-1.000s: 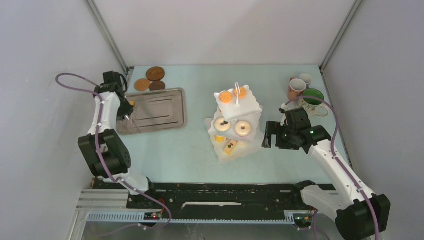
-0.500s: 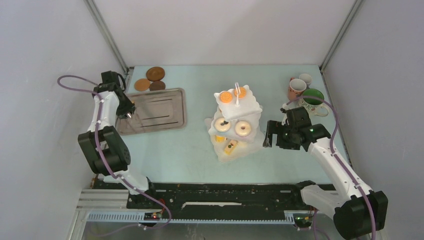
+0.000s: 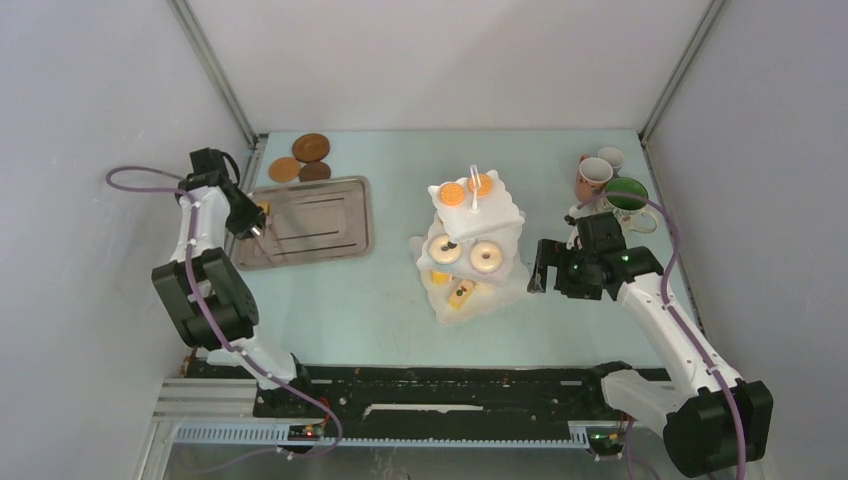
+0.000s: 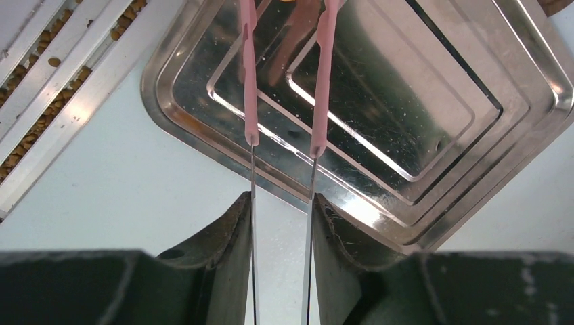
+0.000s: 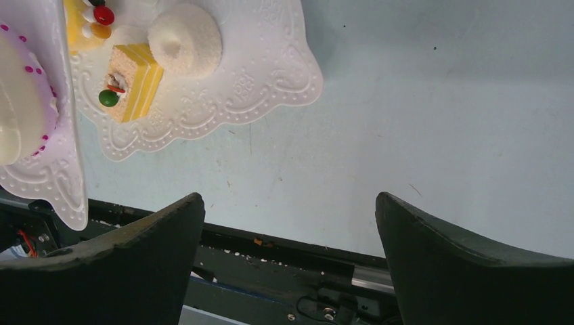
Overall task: Serve the afternoon tea
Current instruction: Pick up the desert from the tray.
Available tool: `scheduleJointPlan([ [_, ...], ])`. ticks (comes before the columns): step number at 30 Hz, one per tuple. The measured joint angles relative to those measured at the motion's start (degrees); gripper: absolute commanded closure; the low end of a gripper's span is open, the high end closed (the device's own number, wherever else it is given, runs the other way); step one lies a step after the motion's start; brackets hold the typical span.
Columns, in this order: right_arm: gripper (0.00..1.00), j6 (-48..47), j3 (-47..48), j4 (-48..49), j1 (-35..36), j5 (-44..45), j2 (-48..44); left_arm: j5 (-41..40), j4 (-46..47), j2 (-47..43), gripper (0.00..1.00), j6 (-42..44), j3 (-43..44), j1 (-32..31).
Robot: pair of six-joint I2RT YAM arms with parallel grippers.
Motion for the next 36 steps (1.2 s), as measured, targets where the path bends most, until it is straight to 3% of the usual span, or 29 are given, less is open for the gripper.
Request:
scheduleJointPlan([
  [36,0.01,0.0,0.0,0.0,-0.2,-0.2,0.4,1.8,-0.9,5.4,0.64,2.1,1.2,1.7],
])
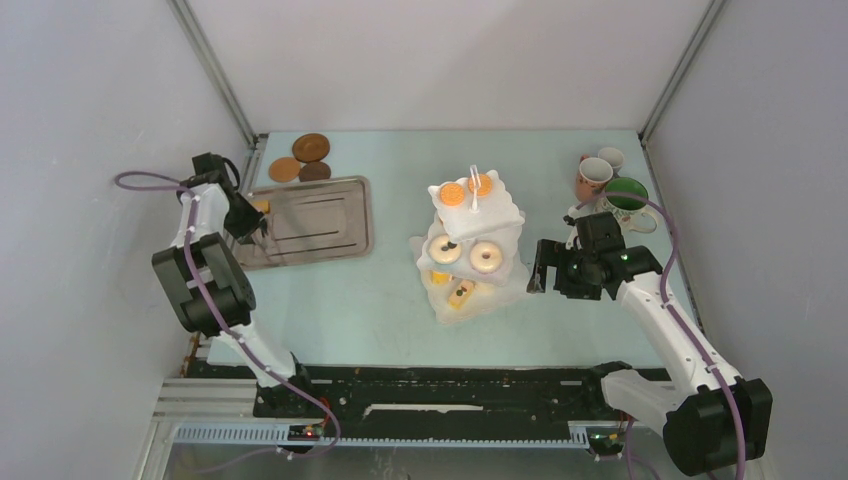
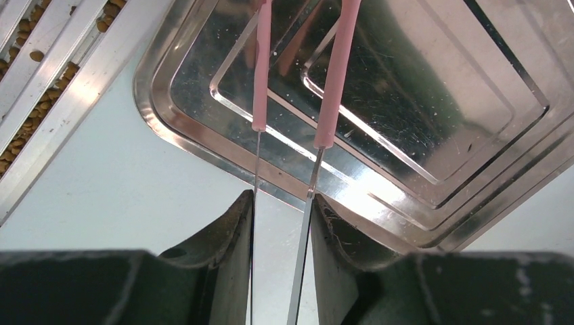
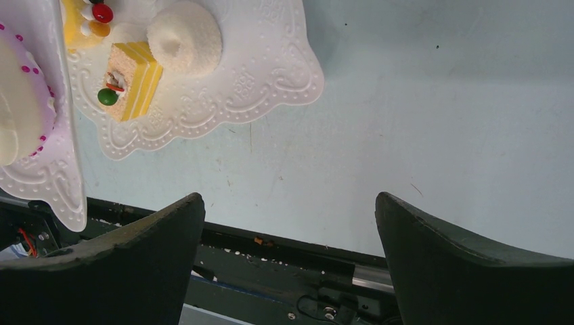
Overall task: Serve the afternoon tea
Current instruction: Pick up the desert from the tray.
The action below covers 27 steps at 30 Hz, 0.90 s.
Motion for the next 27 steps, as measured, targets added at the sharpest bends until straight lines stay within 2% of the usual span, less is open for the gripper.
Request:
scheduleJointPlan([
  [6,0.01,0.0,0.0,0.0,0.0,0.0,0.0,-0.1,-1.0,1.4,0.65,0.5,1.6,-0.1],
  [10,0.01,0.0,0.0,0.0,0.0,0.0,0.0,-0.5,-1.2,1.9,0.77,0.6,2.4,-0.1],
  [15,0.01,0.0,0.0,0.0,0.0,0.0,-0.1,-0.5,-1.4,2.0,0.86,1.0,2.7,-0.1],
  [22,0.01,0.0,0.0,0.0,0.0,0.0,-0.6,-0.5,-2.6,1.1,0.95,0.9,3.1,-0.8],
  [27,0.00,0.1,0.0,0.0,0.0,1.4,-1.4,-0.3,-3.6,-4.2,0.97,0.9,2.7,-2.9],
])
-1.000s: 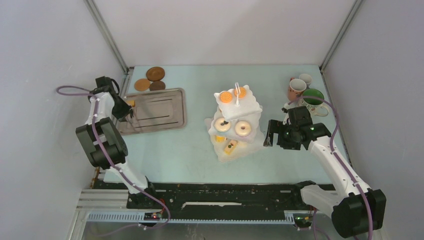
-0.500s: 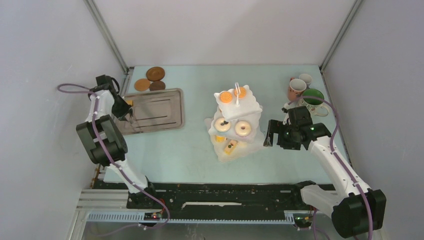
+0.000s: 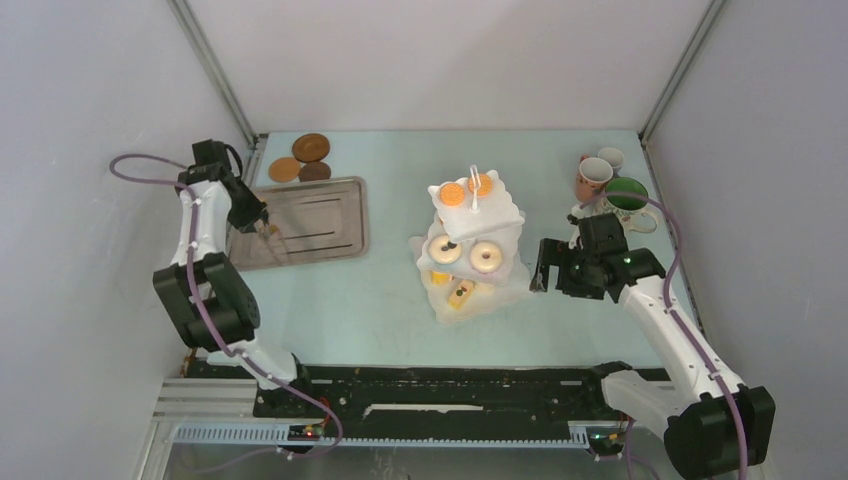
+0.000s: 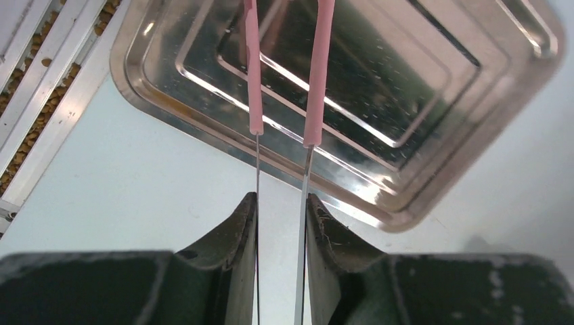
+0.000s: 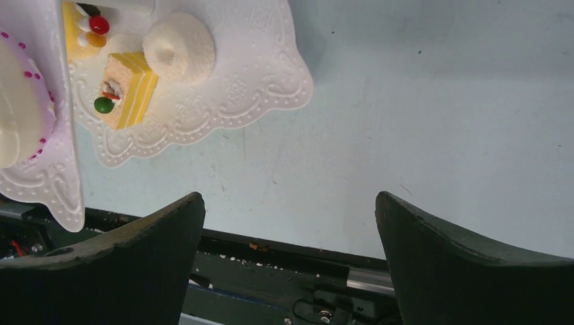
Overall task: Serve the afternoon tea
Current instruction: Pick up the desert from the tray, then place the desert on the desert table.
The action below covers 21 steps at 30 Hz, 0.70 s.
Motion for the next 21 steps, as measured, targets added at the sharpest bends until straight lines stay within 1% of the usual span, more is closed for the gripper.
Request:
scheduleJointPlan([
  [5,0.00,0.5,0.0,-0.1,-0.3,2.9,-1.4,0.4,-1.3,-9.1,0.97,0.0,-1.1,-5.0],
  [12,0.00,0.9,0.0,-0.3,-1.3,4.6,-2.6,0.9,-3.9,-24.7,0.97,-0.5,-3.0,-17.4],
  [16,0.00,0.9,0.0,-0.2,-1.3,4.6,-2.6,1.6,-5.9,-32.3,0.97,-0.6,-3.0,-23.1],
  [18,0.00,0.9,0.0,-0.2,-1.3,4.5,-2.7,2.3,-6.9,-35.0,0.97,-0.6,-2.8,-25.5],
  [21,0.00,0.9,0.0,-0.2,-1.3,4.3,-2.9,2.6,-8.3,-37.2,0.98,-0.4,-0.6,-32.0],
])
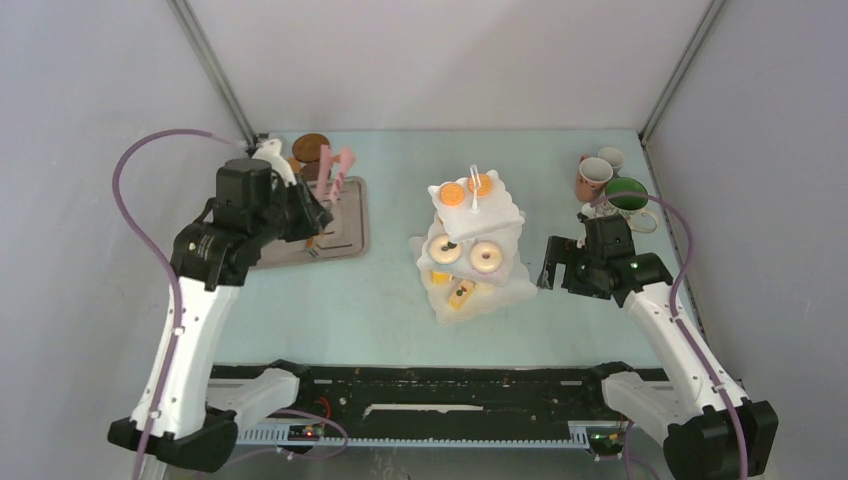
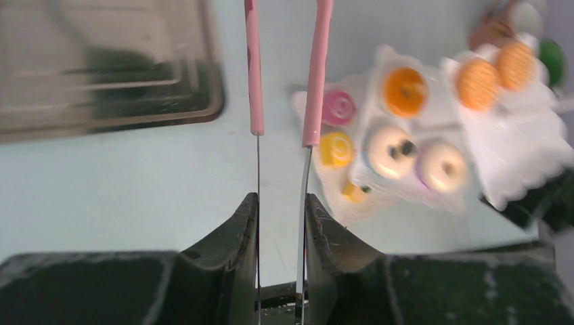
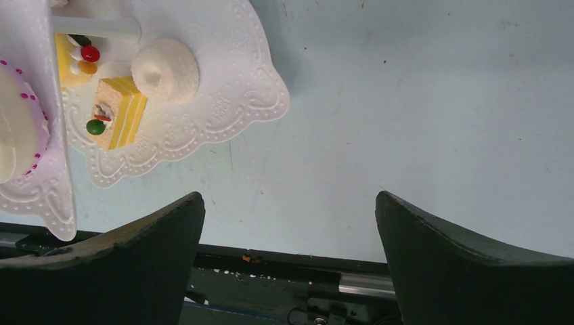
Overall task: Serve the afternoon tea
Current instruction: Place the desert on the desert table.
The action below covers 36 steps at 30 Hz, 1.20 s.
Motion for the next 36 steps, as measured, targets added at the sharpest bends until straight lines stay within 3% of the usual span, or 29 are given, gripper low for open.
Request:
scheduleJointPlan([
  [7,0.00,0.0,0.0,0.0,0.0,-0.2,0.0,-0.9,-1.1,-0.6,0.99,0.9,9.7,-21.0],
  [11,0.00,0.0,0.0,0.0,0.0,-0.3,0.0,-2.0,-1.4,0.0,0.99,0.9,13.4,-29.9],
  [25,0.00,0.0,0.0,0.0,0.0,-0.2,0.0,-2.9,2.1,7.0,0.99,-2.3,11.9,-44.1],
  [36,0.00,0.1,0.0,-0.1,0.1,-0.2,-0.4,-4.0,4.6,10.6,0.99,-3.0,9.0,-47.4],
])
